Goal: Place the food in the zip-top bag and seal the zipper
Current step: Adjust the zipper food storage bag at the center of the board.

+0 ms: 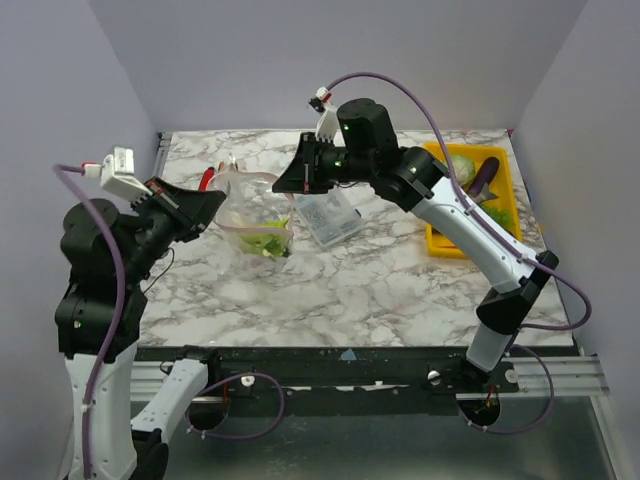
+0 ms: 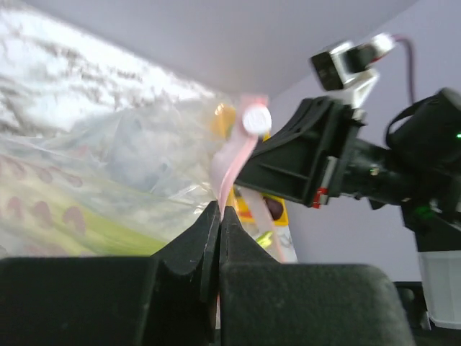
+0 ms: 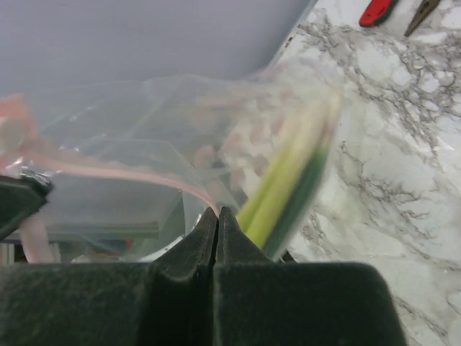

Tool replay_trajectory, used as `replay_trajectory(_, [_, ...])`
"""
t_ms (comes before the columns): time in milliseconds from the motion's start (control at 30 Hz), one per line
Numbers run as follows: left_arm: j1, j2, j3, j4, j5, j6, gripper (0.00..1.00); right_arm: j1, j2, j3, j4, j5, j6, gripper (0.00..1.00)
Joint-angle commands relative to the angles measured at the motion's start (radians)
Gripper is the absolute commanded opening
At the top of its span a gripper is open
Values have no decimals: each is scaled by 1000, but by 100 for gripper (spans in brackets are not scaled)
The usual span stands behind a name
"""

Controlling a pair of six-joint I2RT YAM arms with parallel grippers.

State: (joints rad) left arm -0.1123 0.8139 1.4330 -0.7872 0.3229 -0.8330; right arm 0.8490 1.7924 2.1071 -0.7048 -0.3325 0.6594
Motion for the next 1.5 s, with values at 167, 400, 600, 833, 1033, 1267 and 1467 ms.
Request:
replay_trajectory(167, [3,68,-58,68,-18,116,0,3,-171,-518,510,-47,157,0])
replay_trajectory(400, [-96,268,-229,119,105,201,0,4,-247,-884,840,-64,350,0])
replay_trajectory(600, [-134,330,-246,212,210,209,0,4,-263,-838,733,-37,315,0])
replay_trajectory(833, [-139,315,-245,242,227,253,0,3,-315,-825,576,59,251,13])
replay_trajectory(1033, [-181,269,-312,267,128,350,0,4,-349,-791,371,242,131,46])
replay_trajectory(1267, [-225,253,-379,289,96,394,0,-10,-379,-750,160,521,7,58])
replay_trajectory(1467, [-257,239,-386,281,72,410,0,-183,-491,-845,112,573,-10,56])
